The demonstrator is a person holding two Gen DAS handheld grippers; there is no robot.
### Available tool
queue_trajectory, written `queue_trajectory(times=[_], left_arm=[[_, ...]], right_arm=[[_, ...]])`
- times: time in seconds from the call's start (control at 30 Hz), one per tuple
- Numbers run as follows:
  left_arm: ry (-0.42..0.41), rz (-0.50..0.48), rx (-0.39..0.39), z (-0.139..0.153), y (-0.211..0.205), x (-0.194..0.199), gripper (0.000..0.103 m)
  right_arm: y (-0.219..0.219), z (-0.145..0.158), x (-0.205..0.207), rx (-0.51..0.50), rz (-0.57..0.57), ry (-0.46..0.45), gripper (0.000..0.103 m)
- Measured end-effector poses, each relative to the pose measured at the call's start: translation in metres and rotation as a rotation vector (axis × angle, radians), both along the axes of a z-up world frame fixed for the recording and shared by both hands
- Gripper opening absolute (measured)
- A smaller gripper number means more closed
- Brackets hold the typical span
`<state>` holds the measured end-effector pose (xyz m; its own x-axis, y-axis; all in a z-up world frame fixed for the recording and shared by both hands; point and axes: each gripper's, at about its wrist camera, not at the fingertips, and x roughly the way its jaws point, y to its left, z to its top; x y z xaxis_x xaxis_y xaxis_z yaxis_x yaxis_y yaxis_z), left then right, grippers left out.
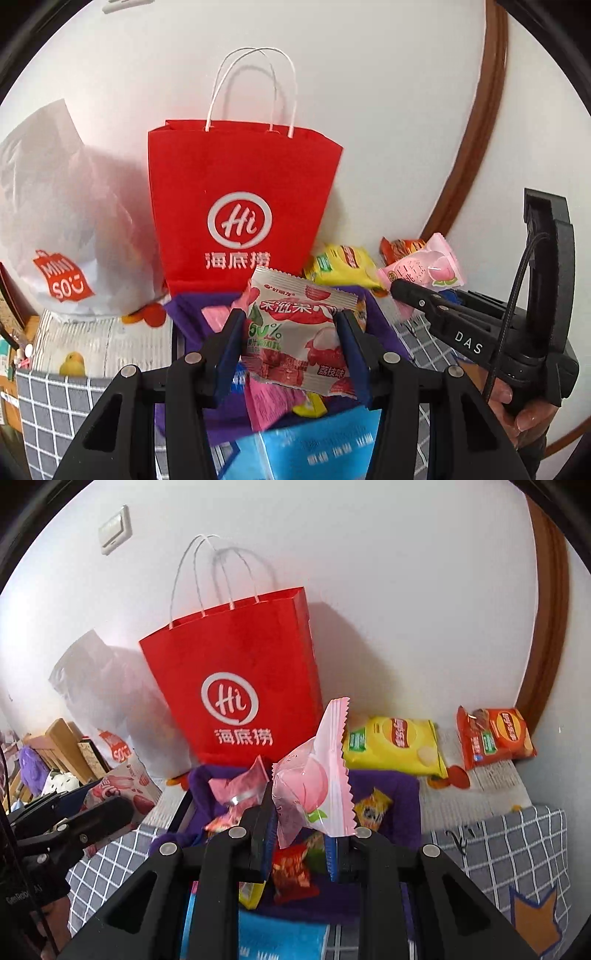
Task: Organize snacks
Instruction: 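Lift and carry both candy packets over the purple towel, then lower both packets onto the towel and open both tools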
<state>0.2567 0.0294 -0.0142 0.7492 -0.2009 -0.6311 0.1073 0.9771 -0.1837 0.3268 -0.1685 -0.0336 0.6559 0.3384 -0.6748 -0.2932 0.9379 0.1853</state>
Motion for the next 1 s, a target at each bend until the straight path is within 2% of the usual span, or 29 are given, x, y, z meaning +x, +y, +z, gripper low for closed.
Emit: queue_trajectory(times=[0.17, 0.3, 0.43, 0.57, 0.73, 1.0], left_arm=[[0.0, 0.007, 0.014, -0.004, 0.0, 0.018, 0.049], [0.007, 0.016, 0.036, -0.016, 0.0, 0.027, 0.049], [0.032, 0.014, 0.022, -0.034, 0.007, 0.033, 0.049], [0.061, 0.017, 0.005, -0.048, 0.011, 0.038, 0.049], [0.075, 0.017, 0.05, -0.061, 0.007, 0.039, 0.049], [0.103, 0.01, 0.05, -0.072, 0.008, 0.046, 0.049]], right_arm=[[0.0, -0.006, 0.019, -0.001, -0.003, 0.002, 0.022], [0.0, -0.024, 0.029, 0.018, -0.002, 0.031, 0.022], [0.001, -0.045, 0.04, 0.008, 0.004, 0.088, 0.022], [0.002, -0.051, 0.041, 0.012, 0.031, 0.088, 0.022], [0.005, -0.063, 0.045, -0.049, 0.042, 0.099, 0.022], [0.006, -0.08, 0.052, -0.083, 0.053, 0.136, 0.022]])
